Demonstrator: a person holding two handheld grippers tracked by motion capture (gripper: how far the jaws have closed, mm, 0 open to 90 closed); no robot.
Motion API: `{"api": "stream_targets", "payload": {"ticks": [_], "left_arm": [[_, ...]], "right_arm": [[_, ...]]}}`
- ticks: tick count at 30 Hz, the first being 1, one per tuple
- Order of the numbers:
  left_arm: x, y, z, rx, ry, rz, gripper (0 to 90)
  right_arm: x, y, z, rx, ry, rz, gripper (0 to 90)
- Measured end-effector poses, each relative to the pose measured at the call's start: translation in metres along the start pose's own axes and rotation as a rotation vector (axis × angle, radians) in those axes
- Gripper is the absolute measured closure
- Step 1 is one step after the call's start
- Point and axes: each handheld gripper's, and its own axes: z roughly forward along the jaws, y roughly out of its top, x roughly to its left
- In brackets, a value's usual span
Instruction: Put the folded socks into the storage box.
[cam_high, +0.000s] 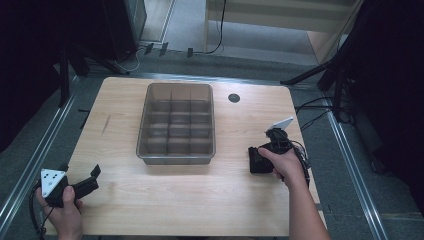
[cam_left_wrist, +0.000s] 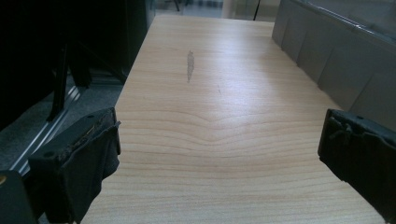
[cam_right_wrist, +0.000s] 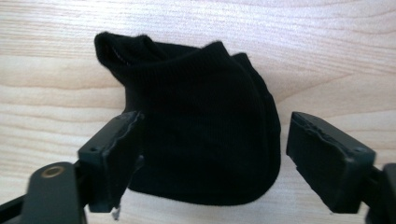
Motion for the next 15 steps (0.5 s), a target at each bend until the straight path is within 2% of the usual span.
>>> {"api": "stream_targets", "payload": {"ticks": [2,5,10,12,15], "left_arm": [[0.000,0.000,0.000,0.000,-0.003,0.000,0.0],[0.001,0.000,0.000,0.000,-0.008,-0.005,0.0],[0.001,0.000,0.000,0.002,-0.012,-0.003,0.0],[0.001,0.000,0.001,0.004,-0.013,-0.001,0.0],[0.001,0.000,0.001,0.004,-0.013,0.000,0.0]], "right_arm": [[0.003,0.003,0.002,0.015,-0.021,-0.004,19.7],[0.005,0.005,0.005,0.035,-0.013,0.002,21.2],[0.001,0.006,0.012,0.074,-0.001,0.046,20.2],[0.001,0.006,0.014,0.085,0.008,0.056,22.2],[0.002,0.006,0.016,0.094,0.021,0.044,28.9]]}}
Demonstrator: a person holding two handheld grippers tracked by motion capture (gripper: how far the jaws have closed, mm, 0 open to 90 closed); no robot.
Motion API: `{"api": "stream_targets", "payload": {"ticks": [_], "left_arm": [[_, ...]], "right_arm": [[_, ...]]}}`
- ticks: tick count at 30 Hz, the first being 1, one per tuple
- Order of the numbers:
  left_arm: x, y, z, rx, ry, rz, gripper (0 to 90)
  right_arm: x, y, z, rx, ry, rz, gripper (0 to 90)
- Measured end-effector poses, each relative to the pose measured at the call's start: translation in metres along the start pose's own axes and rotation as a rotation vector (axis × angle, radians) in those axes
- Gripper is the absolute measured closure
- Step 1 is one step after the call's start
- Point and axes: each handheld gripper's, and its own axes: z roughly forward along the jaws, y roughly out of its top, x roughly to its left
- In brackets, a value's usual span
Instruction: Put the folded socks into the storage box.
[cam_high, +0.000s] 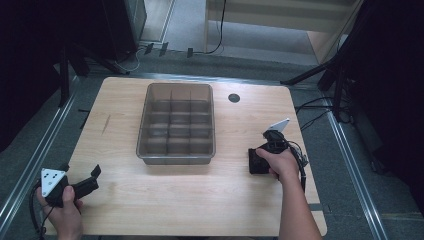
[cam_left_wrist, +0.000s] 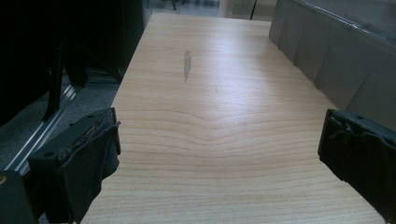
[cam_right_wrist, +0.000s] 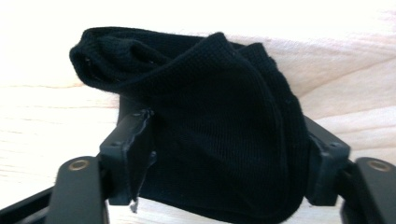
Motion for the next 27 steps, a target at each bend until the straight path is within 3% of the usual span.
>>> {"api": "stream_targets", "payload": {"ticks": [1,2,5,6,8,11,14,27], "left_arm": [[0.000,0.000,0.000,0.000,0.000,0.000,0.0],[0.000,0.000,0.000,0.001,0.000,0.000,0.0],[0.000,0.000,0.000,0.002,0.000,0.000,0.0],[0.000,0.000,0.000,0.004,-0.001,0.001,0.0],[0.000,0.000,0.000,0.005,-0.001,0.000,0.0],[0.000,0.000,0.000,0.004,-0.001,-0.002,0.0],[0.000,0.000,0.000,0.004,-0.003,-0.002,0.0],[0.000,0.000,0.000,0.003,0.003,-0.005,0.0]], "right_arm": [[0.000,0.000,0.000,0.000,0.000,0.000,28.9],[0.000,0.001,0.000,0.008,0.016,0.043,33.4],[-0.002,0.001,0.000,0.017,0.038,0.058,38.1],[-0.005,0.000,-0.001,0.023,0.073,0.078,51.4],[-0.008,-0.001,-0.003,0.022,0.105,0.089,63.2],[-0.005,-0.002,-0.005,0.010,0.098,0.069,71.3],[0.001,-0.001,-0.008,0.006,0.059,0.049,73.2],[0.043,0.017,-0.057,-0.076,0.096,0.041,73.3]]}}
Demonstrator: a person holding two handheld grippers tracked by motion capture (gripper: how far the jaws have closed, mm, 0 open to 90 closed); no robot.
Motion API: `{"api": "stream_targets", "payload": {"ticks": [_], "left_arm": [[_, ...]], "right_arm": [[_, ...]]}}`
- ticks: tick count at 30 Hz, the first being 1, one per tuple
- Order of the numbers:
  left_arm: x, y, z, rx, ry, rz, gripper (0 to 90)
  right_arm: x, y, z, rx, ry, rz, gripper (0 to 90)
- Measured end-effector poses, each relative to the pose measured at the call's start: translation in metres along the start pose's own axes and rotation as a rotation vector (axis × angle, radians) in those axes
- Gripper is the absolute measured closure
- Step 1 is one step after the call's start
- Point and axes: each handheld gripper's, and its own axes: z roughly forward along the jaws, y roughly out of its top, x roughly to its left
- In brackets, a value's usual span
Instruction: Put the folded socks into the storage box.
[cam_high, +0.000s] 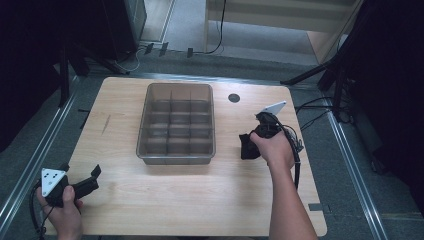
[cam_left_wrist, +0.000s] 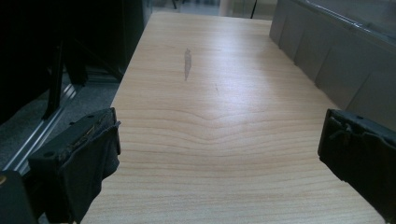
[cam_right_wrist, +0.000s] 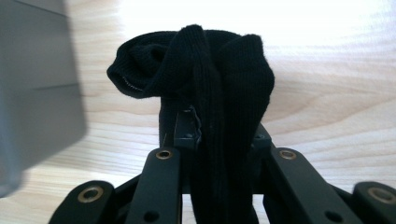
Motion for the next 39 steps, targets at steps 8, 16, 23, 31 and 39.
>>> {"api": "stream_targets", "payload": {"ticks": [8,16,23,31,39], "left_arm": [[-0.002,0.000,0.000,0.007,0.045,0.019,0.0],[-0.003,0.000,0.000,0.000,0.075,0.015,0.0],[-0.003,0.000,0.000,0.003,0.074,0.018,0.0],[-0.003,0.000,-0.001,0.002,0.074,0.011,0.0],[-0.003,0.000,-0.001,-0.001,0.074,0.010,0.0]], "right_arm": [[0.039,0.012,-0.028,-0.047,0.014,-0.030,73.1],[0.083,0.021,-0.043,-0.068,0.046,-0.076,73.0],[0.118,0.029,-0.040,-0.080,0.082,-0.114,72.8],[0.149,0.037,-0.008,-0.071,0.085,-0.158,72.6],[0.167,0.040,0.022,-0.068,0.060,-0.195,72.4]]}}
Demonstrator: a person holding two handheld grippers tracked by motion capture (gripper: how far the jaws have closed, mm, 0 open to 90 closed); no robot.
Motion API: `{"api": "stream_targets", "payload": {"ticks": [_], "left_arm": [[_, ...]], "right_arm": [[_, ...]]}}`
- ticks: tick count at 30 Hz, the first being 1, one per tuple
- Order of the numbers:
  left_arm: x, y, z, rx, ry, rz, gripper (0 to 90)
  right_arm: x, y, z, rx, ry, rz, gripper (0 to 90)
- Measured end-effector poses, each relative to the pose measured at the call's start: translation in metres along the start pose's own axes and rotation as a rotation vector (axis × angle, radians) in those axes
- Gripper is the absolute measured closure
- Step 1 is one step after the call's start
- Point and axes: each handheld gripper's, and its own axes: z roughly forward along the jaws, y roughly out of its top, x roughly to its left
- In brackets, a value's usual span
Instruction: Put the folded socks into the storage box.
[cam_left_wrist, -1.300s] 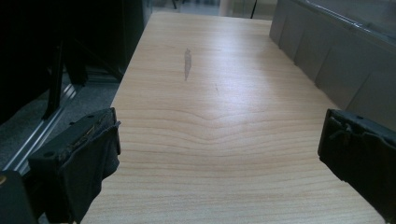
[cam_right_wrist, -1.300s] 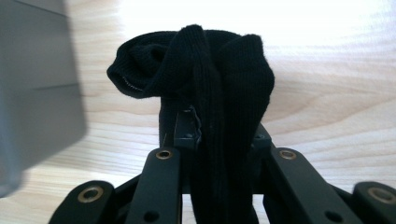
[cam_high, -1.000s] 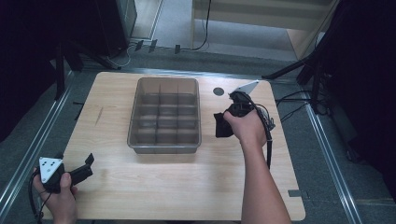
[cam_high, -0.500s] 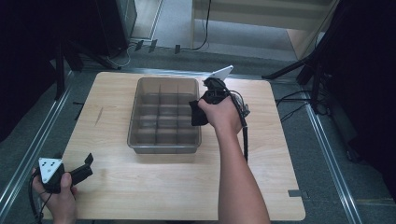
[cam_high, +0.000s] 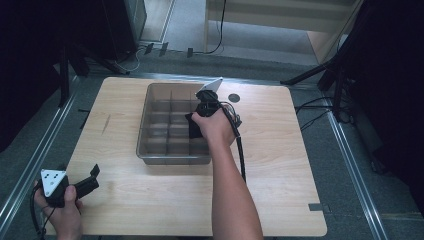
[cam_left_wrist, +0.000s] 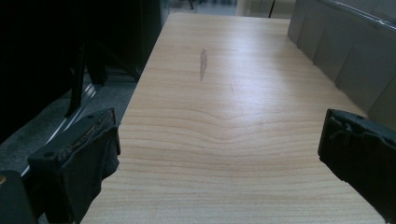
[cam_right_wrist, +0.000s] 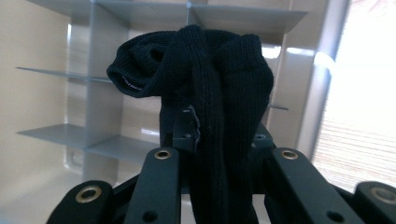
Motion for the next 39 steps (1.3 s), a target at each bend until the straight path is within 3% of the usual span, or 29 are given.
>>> {"api": "stream_targets", "payload": {"ticks": [9,16,19,20,22,26,28,29,31,33,35,38,39], "left_arm": [[0.000,0.000,0.000,0.000,0.000,0.001,0.0],[-0.001,0.000,0.000,0.001,0.001,0.007,0.0],[-0.001,0.000,0.000,0.001,0.000,0.006,0.0],[-0.001,0.000,0.000,0.001,0.000,0.007,0.0],[-0.001,0.000,0.000,0.001,0.000,0.007,0.0],[-0.001,0.000,0.000,0.002,-0.001,0.005,0.0],[-0.001,0.000,0.000,0.002,-0.001,0.006,0.0],[-0.001,0.000,0.000,0.002,-0.001,0.006,0.0],[-0.001,0.000,0.000,0.002,-0.001,0.005,0.0],[-0.001,0.000,0.000,0.002,-0.002,0.005,0.0],[-0.001,0.000,0.000,0.001,-0.002,0.005,0.0],[-0.001,0.000,0.001,0.002,-0.002,0.007,0.0],[-0.001,0.000,0.001,0.002,-0.002,0.007,0.0]], "right_arm": [[-0.006,-0.005,0.024,-0.003,-0.046,-0.015,71.9],[-0.003,-0.010,0.026,-0.010,-0.062,-0.029,69.7],[-0.003,-0.012,0.027,0.018,-0.066,-0.043,56.5],[-0.004,-0.012,0.027,0.023,-0.049,-0.060,52.8],[-0.005,-0.012,0.022,0.022,0.000,-0.036,45.8],[-0.004,-0.011,0.009,0.005,0.019,-0.040,40.7],[-0.004,-0.011,0.007,0.002,0.015,-0.055,41.2],[-0.004,-0.011,0.002,0.000,0.005,-0.054,47.6],[-0.004,-0.011,0.000,0.000,0.006,-0.051,49.4],[-0.006,-0.011,-0.001,0.012,-0.016,-0.047,62.4],[-0.007,-0.013,0.000,0.019,-0.042,-0.062,70.7],[-0.007,-0.014,0.003,0.021,-0.068,-0.083,75.6],[-0.005,-0.015,0.008,0.030,-0.099,-0.120,77.3]]}}
